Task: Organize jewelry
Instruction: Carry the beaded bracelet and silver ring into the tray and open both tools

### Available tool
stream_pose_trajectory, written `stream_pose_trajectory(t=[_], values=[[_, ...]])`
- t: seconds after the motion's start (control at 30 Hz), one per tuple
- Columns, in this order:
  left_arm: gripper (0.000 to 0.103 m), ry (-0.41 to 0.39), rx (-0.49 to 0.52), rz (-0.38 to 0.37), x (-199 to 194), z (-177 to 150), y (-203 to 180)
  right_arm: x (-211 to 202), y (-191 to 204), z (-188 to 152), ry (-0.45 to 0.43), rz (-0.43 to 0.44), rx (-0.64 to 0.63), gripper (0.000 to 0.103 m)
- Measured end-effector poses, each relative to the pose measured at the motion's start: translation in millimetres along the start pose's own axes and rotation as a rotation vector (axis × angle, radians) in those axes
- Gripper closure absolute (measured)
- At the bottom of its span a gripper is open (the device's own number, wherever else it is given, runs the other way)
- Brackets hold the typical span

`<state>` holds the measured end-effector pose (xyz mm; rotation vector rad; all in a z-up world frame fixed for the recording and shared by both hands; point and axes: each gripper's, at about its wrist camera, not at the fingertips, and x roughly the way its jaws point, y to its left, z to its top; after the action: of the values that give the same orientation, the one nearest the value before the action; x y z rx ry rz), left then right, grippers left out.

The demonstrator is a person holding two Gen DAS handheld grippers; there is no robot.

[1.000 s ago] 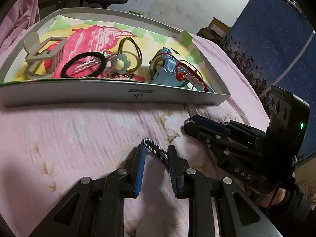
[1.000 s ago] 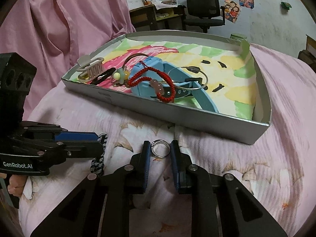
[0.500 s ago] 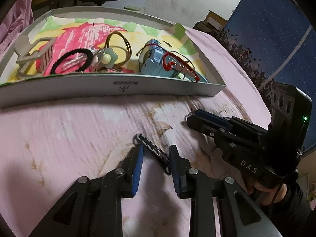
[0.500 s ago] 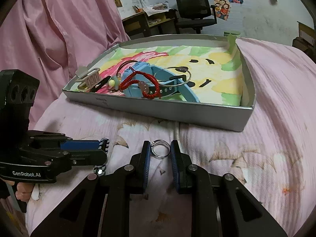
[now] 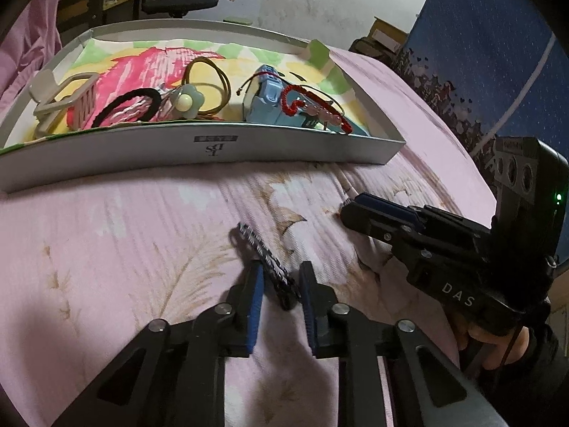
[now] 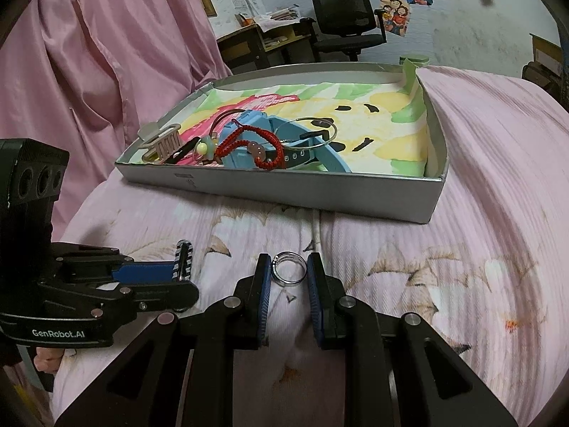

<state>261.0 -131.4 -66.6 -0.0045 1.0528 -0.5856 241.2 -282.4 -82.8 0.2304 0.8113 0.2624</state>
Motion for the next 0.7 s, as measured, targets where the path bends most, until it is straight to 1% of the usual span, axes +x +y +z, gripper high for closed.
stream_pose_trajectory(t=[0.03,0.2,0.47,0.57,0.7], values=[[0.092,-0.004,-0.002,-0.001,-1,-1,1,0,0,0,-0.001,0.000,0.000,0.085],[0.092,-0.026,0.023,0.014,-5,-5,0,-3,0,-3,-0.013,0.004,0.000,0.085],[0.092,-0.056,0.036,0.030,-13,-7,-2,-12,2,-7,-0.053,-0.005,-0.013,0.085],[0.092,-0.098,0.026,0.028,-26,-6,1,-16,4,-8,-0.073,-0.009,-0.024,0.085],[0.092,-0.174,0.026,0.027,-46,-4,5,-25,9,-4,-0.102,-0.011,-0.054,0.085]])
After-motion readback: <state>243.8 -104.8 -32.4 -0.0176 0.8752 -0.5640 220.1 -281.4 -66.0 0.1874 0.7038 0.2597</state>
